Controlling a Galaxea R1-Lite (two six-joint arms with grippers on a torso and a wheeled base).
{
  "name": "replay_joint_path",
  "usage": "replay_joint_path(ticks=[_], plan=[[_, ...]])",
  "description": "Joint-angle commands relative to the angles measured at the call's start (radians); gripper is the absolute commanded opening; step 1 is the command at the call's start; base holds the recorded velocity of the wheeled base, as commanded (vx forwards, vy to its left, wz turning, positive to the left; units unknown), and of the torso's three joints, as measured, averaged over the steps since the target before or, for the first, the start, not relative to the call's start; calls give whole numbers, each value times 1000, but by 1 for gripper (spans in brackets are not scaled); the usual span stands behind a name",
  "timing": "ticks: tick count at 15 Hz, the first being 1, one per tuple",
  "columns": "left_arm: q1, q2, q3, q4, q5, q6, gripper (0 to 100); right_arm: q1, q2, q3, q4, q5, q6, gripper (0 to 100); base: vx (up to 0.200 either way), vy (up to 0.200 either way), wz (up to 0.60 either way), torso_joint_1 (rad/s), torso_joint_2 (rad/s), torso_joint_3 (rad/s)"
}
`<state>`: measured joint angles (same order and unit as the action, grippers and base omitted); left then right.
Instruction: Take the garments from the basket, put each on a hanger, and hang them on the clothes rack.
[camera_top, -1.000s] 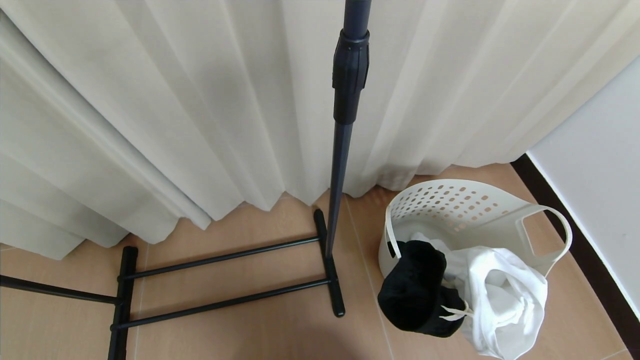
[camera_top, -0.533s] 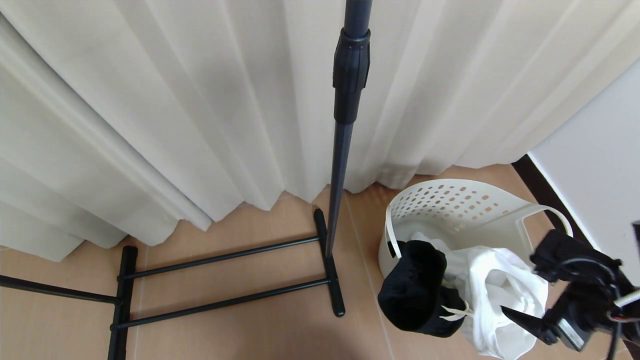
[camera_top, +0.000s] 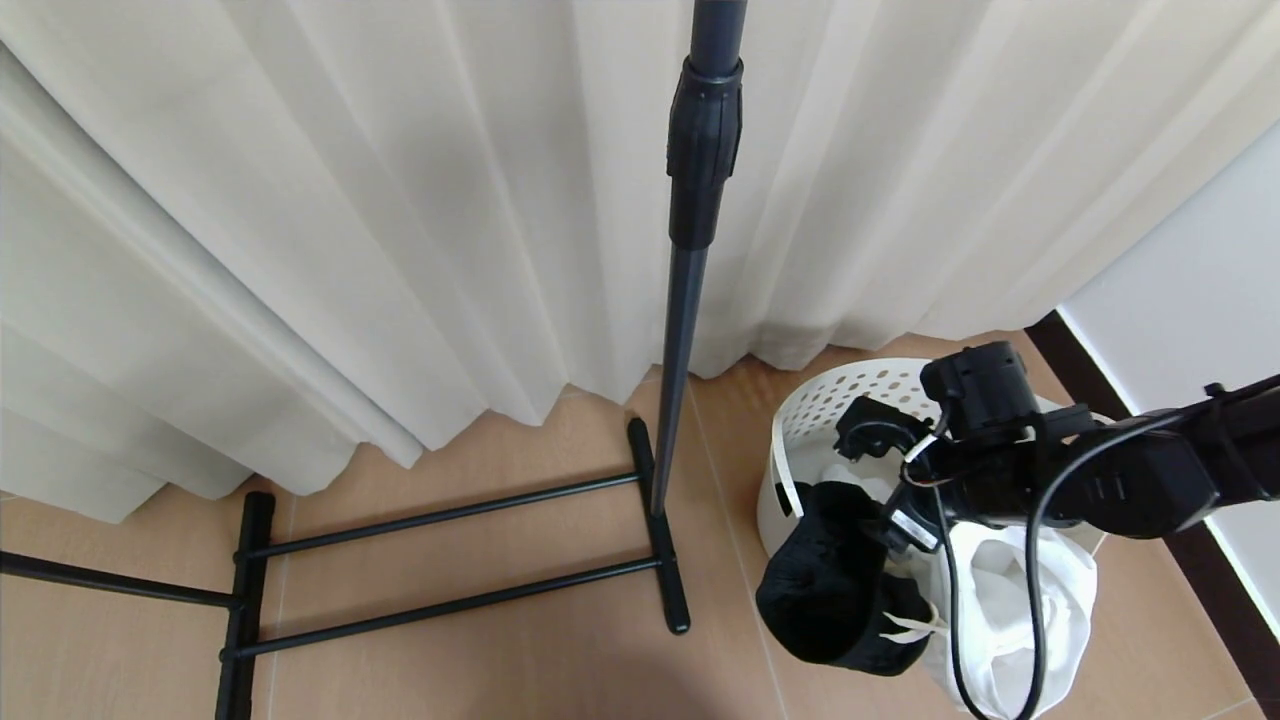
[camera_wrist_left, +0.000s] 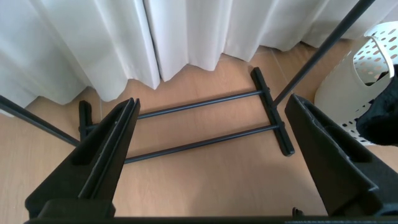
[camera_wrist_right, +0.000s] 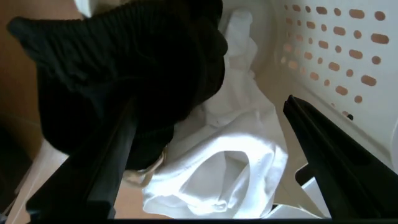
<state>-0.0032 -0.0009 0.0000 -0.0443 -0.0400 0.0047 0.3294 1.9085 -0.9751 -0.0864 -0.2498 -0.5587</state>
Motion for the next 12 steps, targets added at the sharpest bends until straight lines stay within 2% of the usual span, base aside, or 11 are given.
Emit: replay_joint_path(ticks=[1,11,12], plan=[[0,1,0,0,0,0,100,-9,133,-71,-1,-16,0,100,0,0,0,0,0,0],[0,1,0,0,0,0,100,-66,253,-149,-6,-28,6,100,0,0,0,0,0,0],[0,1,0,0,0,0,100,-67,257,-155,-6,-25,14,0,0,0,0,0,0,0]])
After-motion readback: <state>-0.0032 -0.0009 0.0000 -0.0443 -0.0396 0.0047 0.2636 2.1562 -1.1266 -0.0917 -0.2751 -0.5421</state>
